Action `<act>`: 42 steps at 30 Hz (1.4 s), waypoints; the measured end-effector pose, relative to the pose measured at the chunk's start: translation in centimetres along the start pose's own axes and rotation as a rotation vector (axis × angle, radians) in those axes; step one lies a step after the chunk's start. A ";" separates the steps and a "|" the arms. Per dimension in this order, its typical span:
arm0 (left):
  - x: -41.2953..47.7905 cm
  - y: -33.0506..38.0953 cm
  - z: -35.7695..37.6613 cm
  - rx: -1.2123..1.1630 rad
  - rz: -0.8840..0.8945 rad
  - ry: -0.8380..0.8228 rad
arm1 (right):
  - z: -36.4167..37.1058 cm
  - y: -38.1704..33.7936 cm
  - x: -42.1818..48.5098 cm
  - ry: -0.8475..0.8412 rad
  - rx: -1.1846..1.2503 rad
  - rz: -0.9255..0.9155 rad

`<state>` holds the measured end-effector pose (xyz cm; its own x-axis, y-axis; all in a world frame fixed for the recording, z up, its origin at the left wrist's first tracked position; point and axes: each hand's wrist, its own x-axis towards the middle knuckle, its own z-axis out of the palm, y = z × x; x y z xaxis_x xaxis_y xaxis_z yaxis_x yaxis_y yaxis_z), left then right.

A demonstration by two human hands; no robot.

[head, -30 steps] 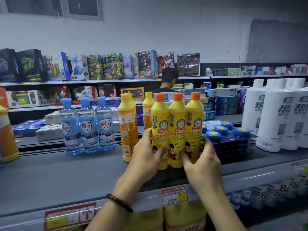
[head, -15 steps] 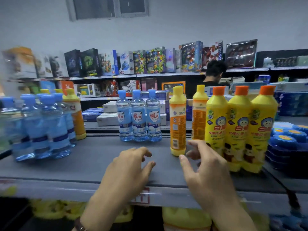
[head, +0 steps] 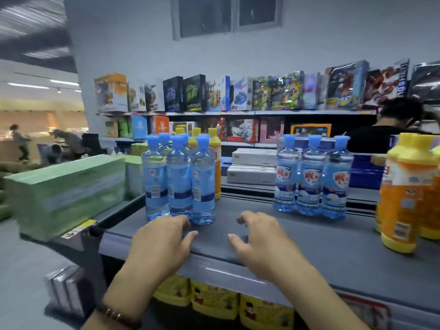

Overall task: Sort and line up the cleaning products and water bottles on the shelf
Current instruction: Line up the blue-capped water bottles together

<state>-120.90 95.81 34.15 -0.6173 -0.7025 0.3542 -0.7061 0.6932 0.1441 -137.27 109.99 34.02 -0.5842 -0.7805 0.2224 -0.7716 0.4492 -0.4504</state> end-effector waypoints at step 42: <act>6.8 -1.5 1.4 -0.801 0.034 0.160 | 6.0 -6.1 9.2 0.210 0.454 0.130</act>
<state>-124.48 89.79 35.08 -0.5346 -0.6893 0.4889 -0.1886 0.6613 0.7260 -136.45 97.50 33.61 -0.7423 -0.6053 0.2875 -0.5295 0.2668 -0.8053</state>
